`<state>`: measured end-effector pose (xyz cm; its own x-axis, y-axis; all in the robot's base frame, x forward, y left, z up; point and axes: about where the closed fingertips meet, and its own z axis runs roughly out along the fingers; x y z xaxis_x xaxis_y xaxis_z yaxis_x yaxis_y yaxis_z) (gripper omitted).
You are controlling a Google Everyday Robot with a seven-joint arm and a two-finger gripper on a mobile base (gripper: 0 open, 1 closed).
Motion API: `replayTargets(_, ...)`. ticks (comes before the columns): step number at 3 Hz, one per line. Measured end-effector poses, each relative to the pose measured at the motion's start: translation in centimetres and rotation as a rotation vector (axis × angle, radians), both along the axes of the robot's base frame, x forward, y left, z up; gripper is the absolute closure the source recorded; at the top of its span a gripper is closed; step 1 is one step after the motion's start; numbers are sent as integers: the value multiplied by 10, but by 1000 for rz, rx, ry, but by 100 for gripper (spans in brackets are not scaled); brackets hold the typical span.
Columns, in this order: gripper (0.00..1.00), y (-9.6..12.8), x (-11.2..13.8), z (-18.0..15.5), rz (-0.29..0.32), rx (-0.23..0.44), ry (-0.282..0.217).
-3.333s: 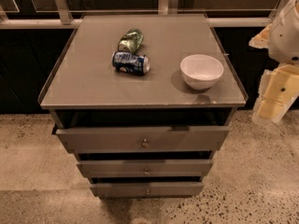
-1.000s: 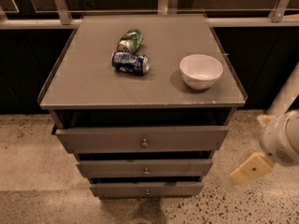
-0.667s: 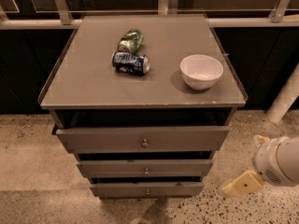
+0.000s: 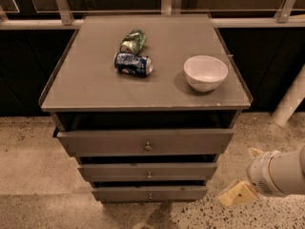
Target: Open middle drawer
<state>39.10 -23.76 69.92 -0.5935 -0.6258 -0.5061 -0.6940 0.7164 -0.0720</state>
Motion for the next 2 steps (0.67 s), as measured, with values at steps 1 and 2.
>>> replayTargets(1, 0, -2, -2, -5, -21, -11, 1)
replayTargets(2, 0, 8, 4, -31, 7, 29, -6)
